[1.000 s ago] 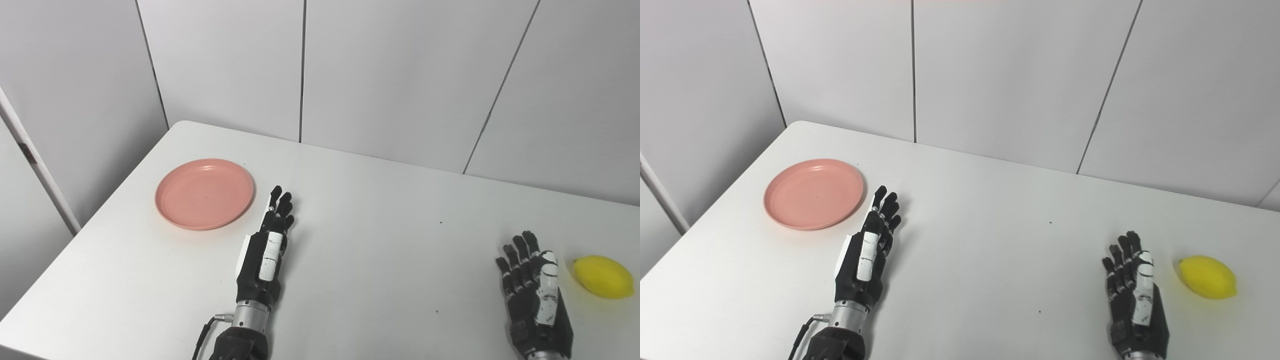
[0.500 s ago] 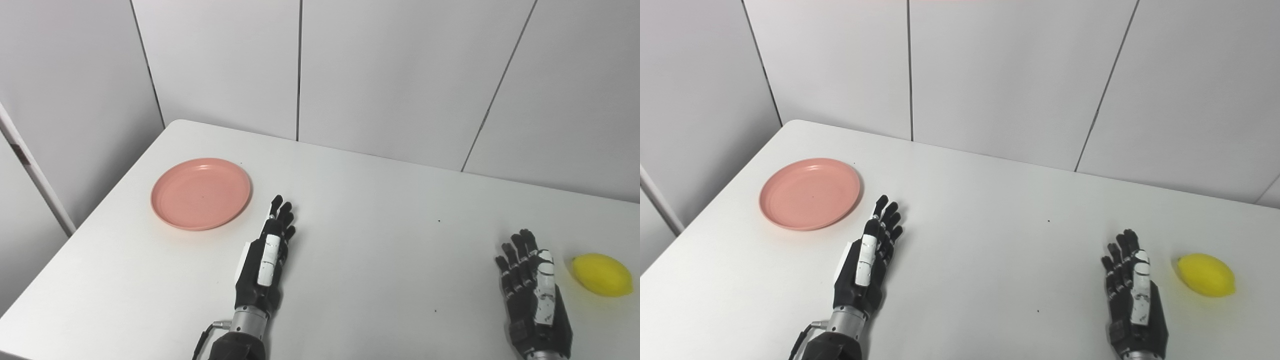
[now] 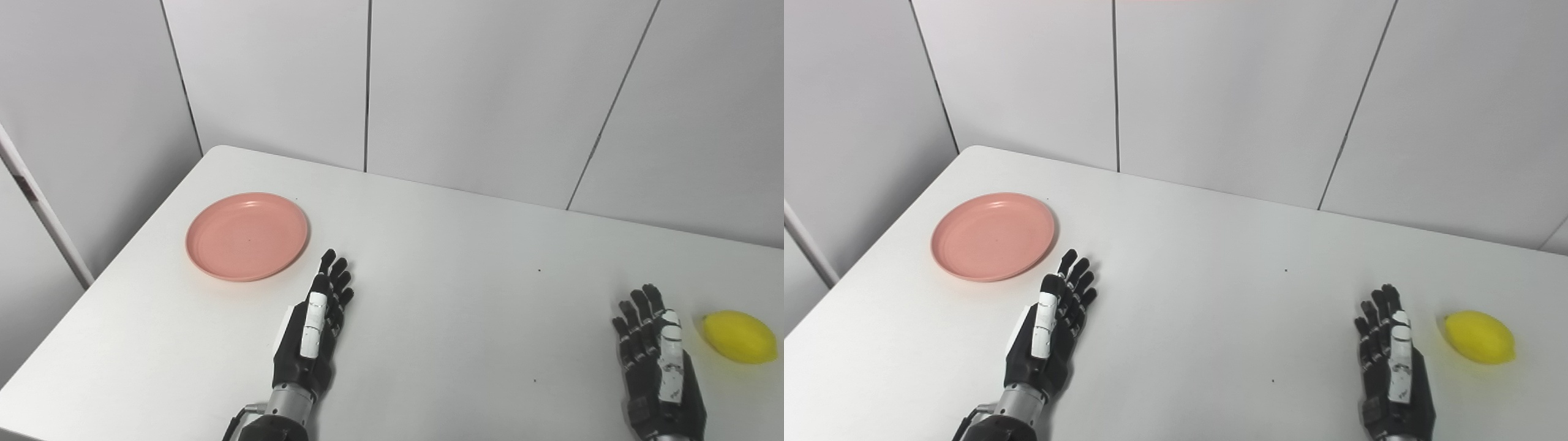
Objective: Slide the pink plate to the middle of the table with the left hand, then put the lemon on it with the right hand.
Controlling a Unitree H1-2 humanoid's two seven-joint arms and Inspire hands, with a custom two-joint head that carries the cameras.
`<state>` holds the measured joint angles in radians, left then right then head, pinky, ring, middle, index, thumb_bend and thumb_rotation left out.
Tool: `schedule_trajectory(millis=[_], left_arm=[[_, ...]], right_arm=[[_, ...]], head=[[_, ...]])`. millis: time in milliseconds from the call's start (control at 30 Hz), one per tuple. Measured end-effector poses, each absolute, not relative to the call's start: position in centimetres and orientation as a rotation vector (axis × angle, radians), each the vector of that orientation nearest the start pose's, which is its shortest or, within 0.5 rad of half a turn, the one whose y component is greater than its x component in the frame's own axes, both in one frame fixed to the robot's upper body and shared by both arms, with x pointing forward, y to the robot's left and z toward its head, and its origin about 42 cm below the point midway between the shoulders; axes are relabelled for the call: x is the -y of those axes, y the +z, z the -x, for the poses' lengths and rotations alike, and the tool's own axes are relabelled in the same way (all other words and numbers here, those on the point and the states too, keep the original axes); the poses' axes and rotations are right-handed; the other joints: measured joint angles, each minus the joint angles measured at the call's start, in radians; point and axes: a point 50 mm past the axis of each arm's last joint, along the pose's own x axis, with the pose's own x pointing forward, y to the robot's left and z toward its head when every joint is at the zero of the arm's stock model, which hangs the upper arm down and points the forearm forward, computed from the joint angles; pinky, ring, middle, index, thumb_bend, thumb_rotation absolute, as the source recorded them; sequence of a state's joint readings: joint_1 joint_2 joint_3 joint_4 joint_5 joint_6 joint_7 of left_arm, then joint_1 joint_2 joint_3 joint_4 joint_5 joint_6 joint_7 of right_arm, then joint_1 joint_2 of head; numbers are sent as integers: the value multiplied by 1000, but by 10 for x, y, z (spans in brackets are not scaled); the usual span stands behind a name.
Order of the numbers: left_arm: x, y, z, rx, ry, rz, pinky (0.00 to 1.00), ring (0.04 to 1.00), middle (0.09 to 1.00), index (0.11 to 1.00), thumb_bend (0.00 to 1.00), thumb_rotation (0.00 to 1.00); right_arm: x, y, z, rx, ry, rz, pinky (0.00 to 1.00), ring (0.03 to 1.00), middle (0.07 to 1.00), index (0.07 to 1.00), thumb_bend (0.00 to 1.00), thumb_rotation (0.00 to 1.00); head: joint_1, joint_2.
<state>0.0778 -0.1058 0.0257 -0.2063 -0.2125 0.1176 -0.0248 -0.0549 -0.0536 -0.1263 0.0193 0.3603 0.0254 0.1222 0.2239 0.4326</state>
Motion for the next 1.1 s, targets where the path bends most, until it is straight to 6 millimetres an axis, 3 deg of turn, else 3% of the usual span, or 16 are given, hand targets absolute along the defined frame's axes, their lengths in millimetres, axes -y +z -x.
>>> schedule_trajectory(millis=[200,467,833,1100], left_arm=[[-197,135,-263,9,-8,288,1000,1000,995,998,917,933],[-211,189,-286,118,-29,264,1000,1000,1000,1000,943,939],[-229,232,-307,139,-93,215,1000,1000,991,984,992,963],[-247,244,-318,158,-115,230,994,970,962,953,992,962]], right_arm=[[253,108,-301,52,22,-310,1000,989,988,986,551,869],[254,108,-300,53,26,-313,1000,996,992,983,528,858],[255,108,-300,56,23,-326,1000,1000,995,985,509,838],[255,108,-299,58,31,-326,1000,1000,997,982,506,803]], head=[[8,0],[18,-9],[40,-20],[52,-23]])
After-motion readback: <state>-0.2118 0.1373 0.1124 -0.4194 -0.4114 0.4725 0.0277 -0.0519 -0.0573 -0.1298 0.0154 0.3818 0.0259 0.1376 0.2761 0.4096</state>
